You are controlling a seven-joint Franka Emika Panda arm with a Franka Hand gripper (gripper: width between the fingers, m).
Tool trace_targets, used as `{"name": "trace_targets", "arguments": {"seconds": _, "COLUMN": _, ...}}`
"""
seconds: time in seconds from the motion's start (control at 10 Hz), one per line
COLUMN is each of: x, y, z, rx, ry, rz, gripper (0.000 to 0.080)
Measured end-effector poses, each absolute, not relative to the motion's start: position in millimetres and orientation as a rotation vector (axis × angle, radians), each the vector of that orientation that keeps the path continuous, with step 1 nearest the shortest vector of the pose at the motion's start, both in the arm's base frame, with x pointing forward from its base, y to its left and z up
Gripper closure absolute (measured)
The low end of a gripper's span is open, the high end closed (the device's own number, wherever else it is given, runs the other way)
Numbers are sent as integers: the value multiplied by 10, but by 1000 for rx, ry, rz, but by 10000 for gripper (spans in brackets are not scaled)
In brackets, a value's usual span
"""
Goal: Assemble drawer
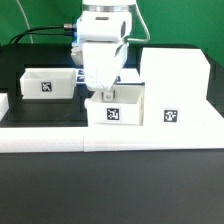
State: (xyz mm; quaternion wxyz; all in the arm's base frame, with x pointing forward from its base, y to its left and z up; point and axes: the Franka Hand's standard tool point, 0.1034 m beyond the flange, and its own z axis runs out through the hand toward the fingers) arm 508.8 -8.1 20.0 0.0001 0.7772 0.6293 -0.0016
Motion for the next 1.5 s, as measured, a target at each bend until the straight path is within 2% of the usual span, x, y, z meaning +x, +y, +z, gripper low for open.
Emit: {"name": "trace_targets", "arguments": {"seconds": 1.5, "x": 5060, "y": -76, "z": 155, "rx": 2448, "ry": 1967, "rz": -13, "gripper": 753}}
